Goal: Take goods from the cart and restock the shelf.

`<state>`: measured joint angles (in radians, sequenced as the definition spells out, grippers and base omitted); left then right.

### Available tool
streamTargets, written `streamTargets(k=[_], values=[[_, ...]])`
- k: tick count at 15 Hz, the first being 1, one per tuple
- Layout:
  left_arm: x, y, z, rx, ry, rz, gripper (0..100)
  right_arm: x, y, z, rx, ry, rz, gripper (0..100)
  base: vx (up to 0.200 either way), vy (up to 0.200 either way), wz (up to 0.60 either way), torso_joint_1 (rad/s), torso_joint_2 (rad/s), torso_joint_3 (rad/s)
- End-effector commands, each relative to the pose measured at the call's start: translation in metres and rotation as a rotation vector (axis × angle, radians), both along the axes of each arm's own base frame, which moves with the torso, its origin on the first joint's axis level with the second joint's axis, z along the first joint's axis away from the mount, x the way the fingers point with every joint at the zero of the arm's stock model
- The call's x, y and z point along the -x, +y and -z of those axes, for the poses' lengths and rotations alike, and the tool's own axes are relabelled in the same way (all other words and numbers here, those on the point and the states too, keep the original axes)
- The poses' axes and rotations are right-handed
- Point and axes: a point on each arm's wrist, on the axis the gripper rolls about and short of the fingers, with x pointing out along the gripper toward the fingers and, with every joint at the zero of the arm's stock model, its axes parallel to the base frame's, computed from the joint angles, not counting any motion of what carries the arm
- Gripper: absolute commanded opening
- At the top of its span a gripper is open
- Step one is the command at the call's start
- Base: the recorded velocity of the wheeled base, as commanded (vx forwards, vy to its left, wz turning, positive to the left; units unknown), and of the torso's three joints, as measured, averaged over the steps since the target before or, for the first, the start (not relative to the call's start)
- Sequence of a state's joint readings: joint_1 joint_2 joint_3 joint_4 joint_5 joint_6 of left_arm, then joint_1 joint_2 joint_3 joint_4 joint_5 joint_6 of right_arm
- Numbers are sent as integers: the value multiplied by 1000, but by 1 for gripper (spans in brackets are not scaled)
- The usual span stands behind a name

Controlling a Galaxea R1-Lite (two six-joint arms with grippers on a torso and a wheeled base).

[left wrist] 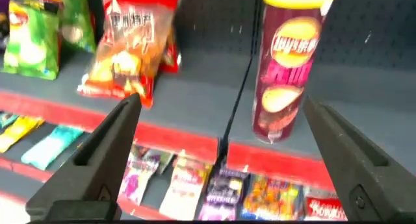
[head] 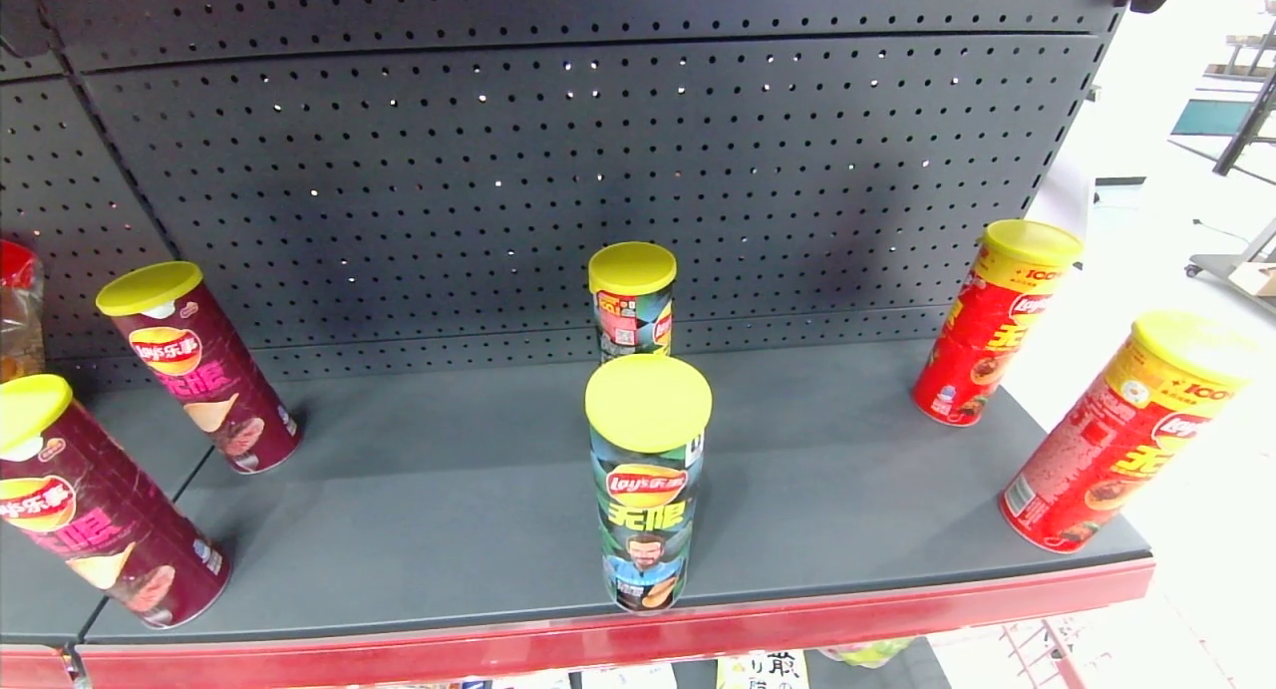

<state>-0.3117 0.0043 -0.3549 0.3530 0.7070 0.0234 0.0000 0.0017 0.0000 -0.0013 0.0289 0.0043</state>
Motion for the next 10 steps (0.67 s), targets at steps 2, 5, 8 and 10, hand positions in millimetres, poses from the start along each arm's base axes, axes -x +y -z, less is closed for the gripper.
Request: streamTargets(k=[2,5,8,10], values=[[-3,0,12,35,67,-63,100,0,0,0,0,0,0,100,0,0,0,0,0,0],[-10,-1,39,86,121,-182,100,0,0,0,0,0,0,100,0,0,0,0,0,0],[-13,-2,42,88,123,-127,100,0,0,0,1,0,0,100,0,0,0,0,0,0],[-12,-2,40,66,120,-128,100,0,0,0,3,-1,0,100,0,0,0,0,0,0]])
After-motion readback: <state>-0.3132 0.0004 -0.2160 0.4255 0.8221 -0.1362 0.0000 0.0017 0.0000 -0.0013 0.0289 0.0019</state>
